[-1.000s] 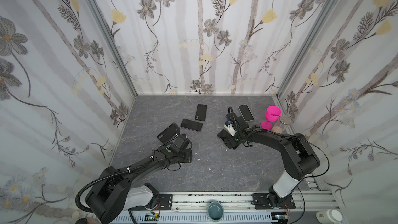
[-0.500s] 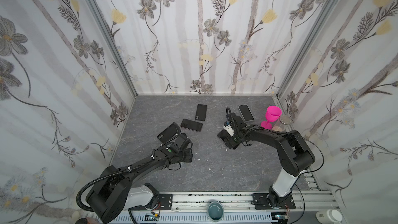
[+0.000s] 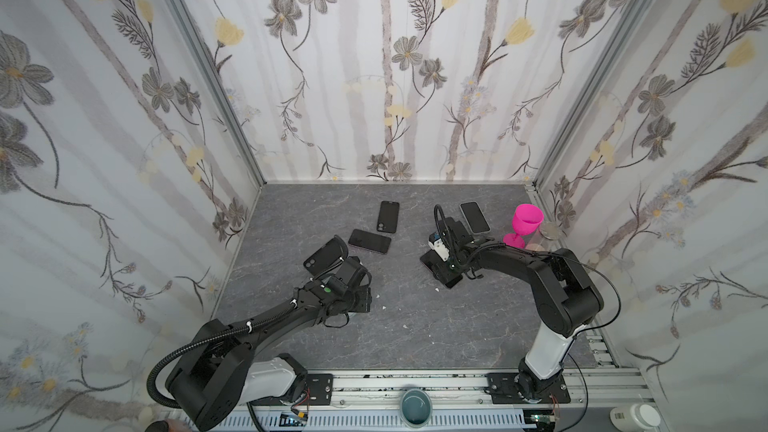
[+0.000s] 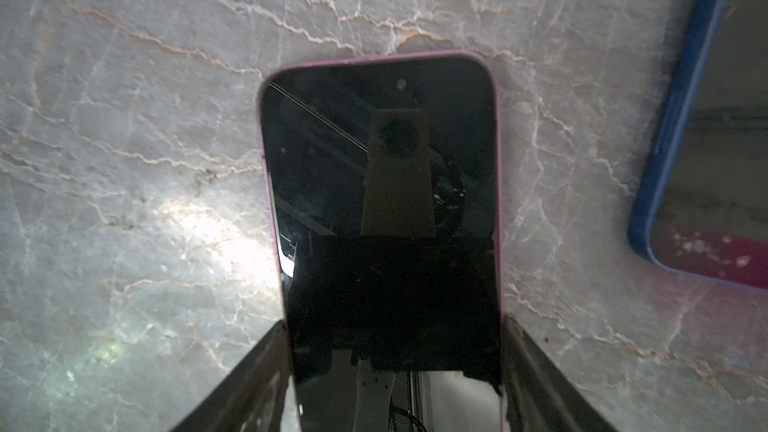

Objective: Put the phone into the phone case
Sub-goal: 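Grasp a pink-rimmed black phone with the right gripper while the left hovers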

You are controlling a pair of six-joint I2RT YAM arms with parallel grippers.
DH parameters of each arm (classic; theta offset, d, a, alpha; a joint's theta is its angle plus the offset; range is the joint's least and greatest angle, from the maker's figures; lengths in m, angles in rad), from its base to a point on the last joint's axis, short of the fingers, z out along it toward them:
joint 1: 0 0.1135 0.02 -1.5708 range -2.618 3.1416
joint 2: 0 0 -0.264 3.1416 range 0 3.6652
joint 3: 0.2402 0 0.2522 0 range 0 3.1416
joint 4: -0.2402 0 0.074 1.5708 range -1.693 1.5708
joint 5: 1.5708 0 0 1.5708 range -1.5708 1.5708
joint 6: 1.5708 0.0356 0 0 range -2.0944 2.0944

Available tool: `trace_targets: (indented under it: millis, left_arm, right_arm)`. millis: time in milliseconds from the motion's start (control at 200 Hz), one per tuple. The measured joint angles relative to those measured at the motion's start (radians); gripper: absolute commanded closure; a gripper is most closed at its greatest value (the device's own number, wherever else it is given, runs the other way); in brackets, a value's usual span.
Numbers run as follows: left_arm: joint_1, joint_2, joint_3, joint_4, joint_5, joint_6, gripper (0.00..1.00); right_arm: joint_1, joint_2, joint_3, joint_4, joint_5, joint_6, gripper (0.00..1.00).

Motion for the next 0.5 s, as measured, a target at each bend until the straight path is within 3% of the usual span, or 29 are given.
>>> trace_targets:
  millis: [500]
  left_arm:
    - [0.006, 0.006, 0.006, -0.001, 0.000, 0.008, 0.44]
  right_arm:
    - [0.007, -0.007, -0.005, 0.008, 0.005, 0.000, 0.48]
